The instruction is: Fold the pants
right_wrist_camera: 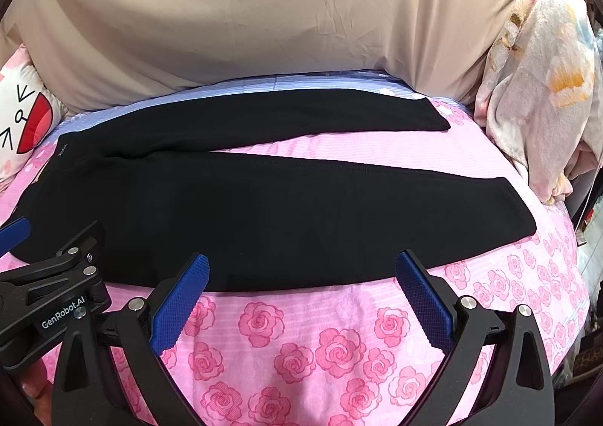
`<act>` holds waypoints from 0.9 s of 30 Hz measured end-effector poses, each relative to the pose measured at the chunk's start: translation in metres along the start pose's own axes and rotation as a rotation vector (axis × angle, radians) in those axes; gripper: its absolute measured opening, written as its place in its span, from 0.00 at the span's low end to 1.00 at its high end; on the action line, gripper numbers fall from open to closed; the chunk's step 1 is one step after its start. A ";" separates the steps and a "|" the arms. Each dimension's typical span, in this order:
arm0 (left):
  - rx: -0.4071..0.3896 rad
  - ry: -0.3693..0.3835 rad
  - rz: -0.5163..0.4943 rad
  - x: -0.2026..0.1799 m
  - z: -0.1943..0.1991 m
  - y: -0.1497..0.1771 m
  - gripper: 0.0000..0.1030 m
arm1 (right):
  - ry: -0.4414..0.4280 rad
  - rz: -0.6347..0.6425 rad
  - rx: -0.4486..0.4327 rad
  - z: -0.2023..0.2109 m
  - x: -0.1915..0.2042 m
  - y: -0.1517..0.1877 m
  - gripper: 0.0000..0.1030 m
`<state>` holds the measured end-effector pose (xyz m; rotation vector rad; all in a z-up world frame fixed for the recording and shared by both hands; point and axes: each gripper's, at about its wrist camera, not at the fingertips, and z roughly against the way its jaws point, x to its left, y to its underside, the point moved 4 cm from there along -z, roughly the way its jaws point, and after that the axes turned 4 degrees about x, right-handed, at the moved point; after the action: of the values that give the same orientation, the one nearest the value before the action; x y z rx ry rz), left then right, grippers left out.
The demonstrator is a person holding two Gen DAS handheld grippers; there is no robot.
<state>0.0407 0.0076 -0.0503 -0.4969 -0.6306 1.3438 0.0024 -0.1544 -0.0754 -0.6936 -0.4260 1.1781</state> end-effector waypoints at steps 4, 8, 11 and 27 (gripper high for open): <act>0.005 -0.001 -0.001 -0.002 -0.002 -0.002 0.95 | 0.001 0.001 -0.003 -0.002 -0.001 0.000 0.95; 0.008 -0.002 -0.003 -0.003 -0.003 -0.002 0.95 | -0.002 -0.001 0.000 -0.005 0.000 0.001 0.95; 0.011 -0.004 -0.004 -0.003 -0.006 -0.003 0.95 | -0.006 -0.007 0.004 -0.009 0.001 0.001 0.95; 0.027 0.004 -0.011 -0.011 -0.017 -0.015 0.95 | -0.049 -0.037 0.036 -0.025 0.002 -0.007 0.95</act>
<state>0.0620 -0.0054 -0.0546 -0.4729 -0.6103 1.3389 0.0240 -0.1609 -0.0891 -0.6247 -0.4557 1.1665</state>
